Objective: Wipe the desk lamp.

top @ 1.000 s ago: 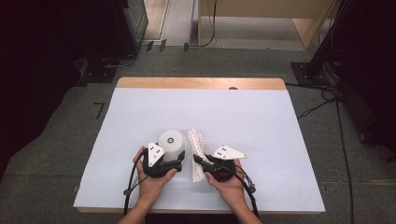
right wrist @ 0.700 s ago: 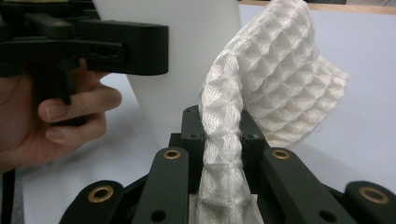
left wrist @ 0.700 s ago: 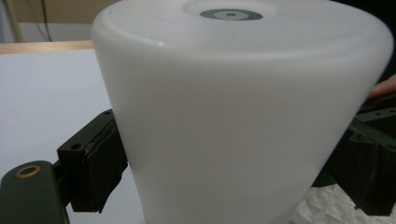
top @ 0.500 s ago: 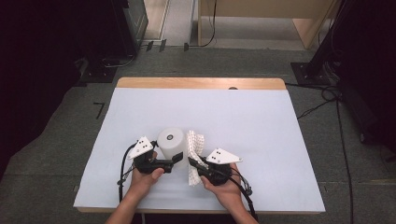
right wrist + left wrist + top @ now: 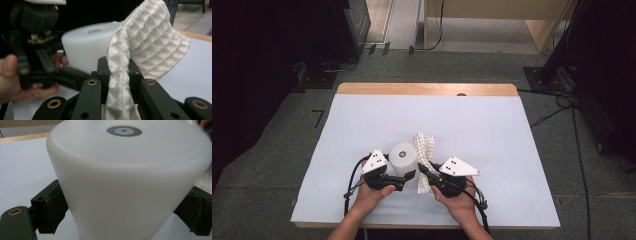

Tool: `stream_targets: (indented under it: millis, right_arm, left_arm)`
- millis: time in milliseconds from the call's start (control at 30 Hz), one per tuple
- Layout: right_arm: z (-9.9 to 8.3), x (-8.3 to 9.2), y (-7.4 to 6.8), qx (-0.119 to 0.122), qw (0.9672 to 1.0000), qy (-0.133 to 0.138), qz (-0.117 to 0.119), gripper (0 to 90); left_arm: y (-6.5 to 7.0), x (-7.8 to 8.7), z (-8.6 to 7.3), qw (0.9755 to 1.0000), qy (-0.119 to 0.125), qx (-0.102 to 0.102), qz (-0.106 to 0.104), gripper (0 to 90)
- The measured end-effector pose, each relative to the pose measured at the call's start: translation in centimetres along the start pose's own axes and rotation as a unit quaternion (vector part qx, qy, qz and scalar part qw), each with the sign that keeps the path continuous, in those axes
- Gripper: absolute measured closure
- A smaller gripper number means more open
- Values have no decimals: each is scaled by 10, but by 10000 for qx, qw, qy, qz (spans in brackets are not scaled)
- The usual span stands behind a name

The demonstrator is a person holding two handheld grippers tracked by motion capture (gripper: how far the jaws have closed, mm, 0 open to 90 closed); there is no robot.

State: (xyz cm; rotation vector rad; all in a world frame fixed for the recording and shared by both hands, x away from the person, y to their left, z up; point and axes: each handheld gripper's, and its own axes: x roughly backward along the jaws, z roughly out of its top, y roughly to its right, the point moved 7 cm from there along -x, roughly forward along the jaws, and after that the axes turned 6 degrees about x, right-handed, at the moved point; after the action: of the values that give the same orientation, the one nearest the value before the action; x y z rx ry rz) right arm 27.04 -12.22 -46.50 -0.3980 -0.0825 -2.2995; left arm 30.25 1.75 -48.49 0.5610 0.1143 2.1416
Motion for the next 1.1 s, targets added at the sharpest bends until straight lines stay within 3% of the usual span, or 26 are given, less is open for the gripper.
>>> stream_targets:
  millis: [100, 200, 367, 433, 633, 800, 933, 1100]
  right_arm:
    - [-12, -8, -1, -71, 9998, -205, 52, 782]
    - [-20, -15, -7, -77, 9992, -369, 144, 782]
    - [-25, -22, -19, -16, 9984, -490, 289, 781]
    - [-25, -23, -22, 4, 9982, -504, 310, 781]
    - [-23, -20, -15, -19, 9985, -486, 241, 781]
    - [-15, -12, -4, -84, 9994, -324, 100, 782]
    - [-6, -5, 0, -64, 9999, -143, 61, 782]
    - [2, -1, -5, 56, 9999, -11, 107, 782]
  left_arm:
    - [-6, 7, 7, 9997, 188, 164, -7, 87]
    - [-12, 12, 11, 9990, 323, 287, 120, 87]
    - [-19, 13, 11, 9973, 363, 467, 425, 87]
    - [-19, 12, 11, 9973, 349, 497, 421, 87]
    - [-14, 8, 7, 9986, 232, 385, 288, 87]
    - [-5, 1, 2, 9997, 43, 96, 207, 87]
    - [-2, -3, -2, 9995, -102, -85, 272, 87]
    - [-1, -6, -4, 9987, -195, -210, 410, 87]
